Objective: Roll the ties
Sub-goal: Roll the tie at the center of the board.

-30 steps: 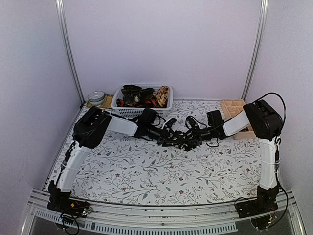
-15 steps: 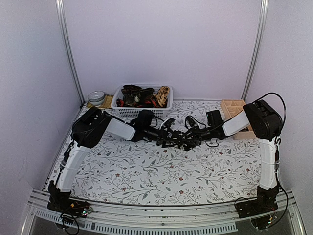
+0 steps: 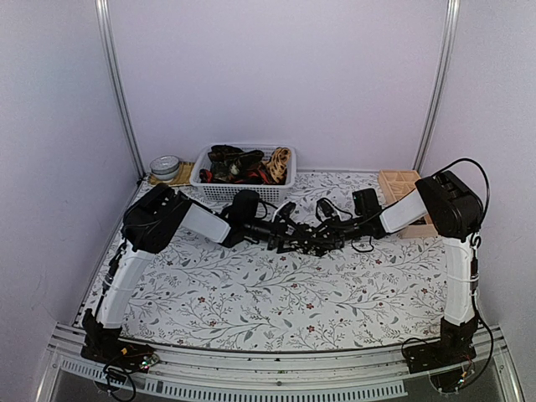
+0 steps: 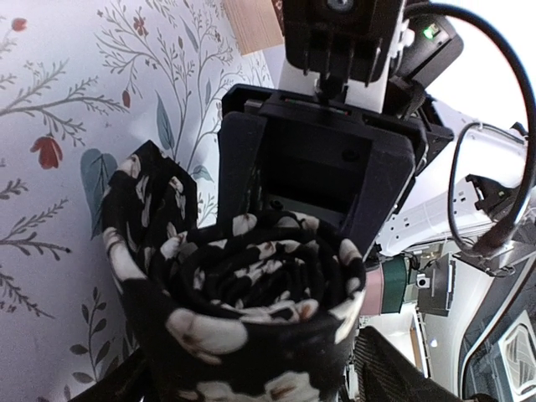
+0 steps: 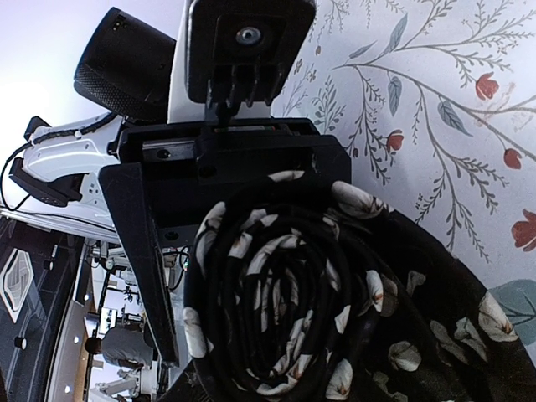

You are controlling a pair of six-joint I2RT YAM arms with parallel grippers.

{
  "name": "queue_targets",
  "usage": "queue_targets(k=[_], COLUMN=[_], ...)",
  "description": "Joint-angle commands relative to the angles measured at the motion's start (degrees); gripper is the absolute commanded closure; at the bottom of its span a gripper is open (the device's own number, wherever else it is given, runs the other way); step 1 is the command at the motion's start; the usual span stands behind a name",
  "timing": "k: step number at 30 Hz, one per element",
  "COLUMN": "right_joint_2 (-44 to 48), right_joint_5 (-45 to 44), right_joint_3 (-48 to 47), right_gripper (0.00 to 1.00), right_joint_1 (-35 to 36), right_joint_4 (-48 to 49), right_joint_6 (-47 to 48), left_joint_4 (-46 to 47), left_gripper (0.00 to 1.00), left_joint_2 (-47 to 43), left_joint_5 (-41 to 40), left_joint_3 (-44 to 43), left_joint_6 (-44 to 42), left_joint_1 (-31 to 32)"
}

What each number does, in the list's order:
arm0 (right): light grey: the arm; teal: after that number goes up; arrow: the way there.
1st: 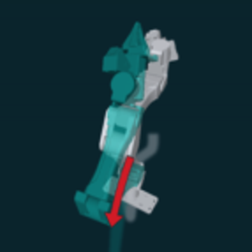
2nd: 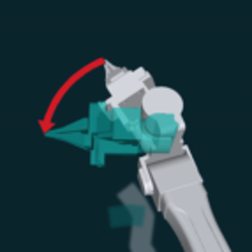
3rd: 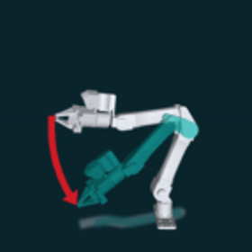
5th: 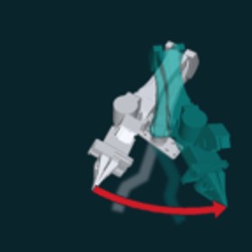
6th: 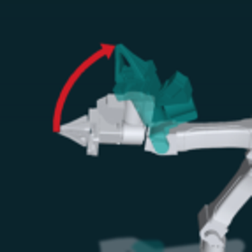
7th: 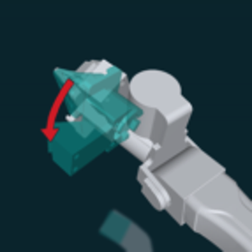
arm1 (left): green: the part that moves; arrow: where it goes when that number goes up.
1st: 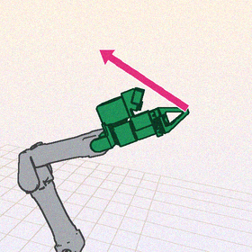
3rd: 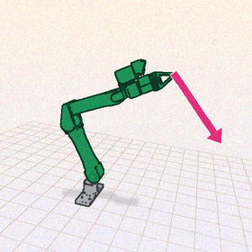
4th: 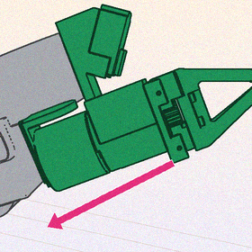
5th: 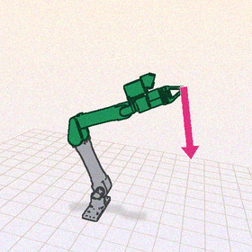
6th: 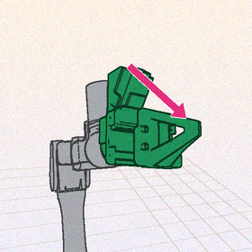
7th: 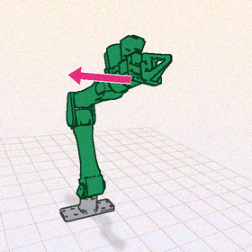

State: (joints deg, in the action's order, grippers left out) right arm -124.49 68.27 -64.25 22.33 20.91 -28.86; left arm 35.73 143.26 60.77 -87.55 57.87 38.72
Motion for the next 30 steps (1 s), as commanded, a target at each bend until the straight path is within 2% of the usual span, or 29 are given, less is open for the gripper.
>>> queue_targets(k=[1,6,13,25,28,30], right_joint_2=[-4.1,-4.0,-3.9,-3.6,-3.6,-3.6], right_joint_5=[1.0,1.4,2.0,2.5,2.6,2.7], right_joint_3=[-0.8,-0.6,-0.3,0.0,0.0,0.0], right_gripper=[0.62,0.62,0.62,0.62,0.62,0.62], right_joint_1=[0.8,0.9,1.1,1.3,1.5,1.5], right_joint_4=[1.1,1.5,1.7,0.8,0.7,0.7], right_joint_6=[1.0,0.8,0.9,1.8,1.8,1.9], left_joint_4=[-5.9,-5.9,-2.5,3.4,3.4,3.3], left_gripper=[0.28,0.31,0.48,0.34,0.34,0.38], left_joint_2=[3.7,3.7,4.2,3.3,3.3,3.3], left_joint_5=[-3.3,-4.0,-3.2,-3.9,-4.3,-4.6], left_joint_3=[2.8,2.8,3.6,5.9,5.8,5.9], left_joint_6=[0.4,0.6,2.5,5.7,5.9,5.9], left_joint_1=[0.1,0.1,0.0,-0.7,-0.6,-0.7])
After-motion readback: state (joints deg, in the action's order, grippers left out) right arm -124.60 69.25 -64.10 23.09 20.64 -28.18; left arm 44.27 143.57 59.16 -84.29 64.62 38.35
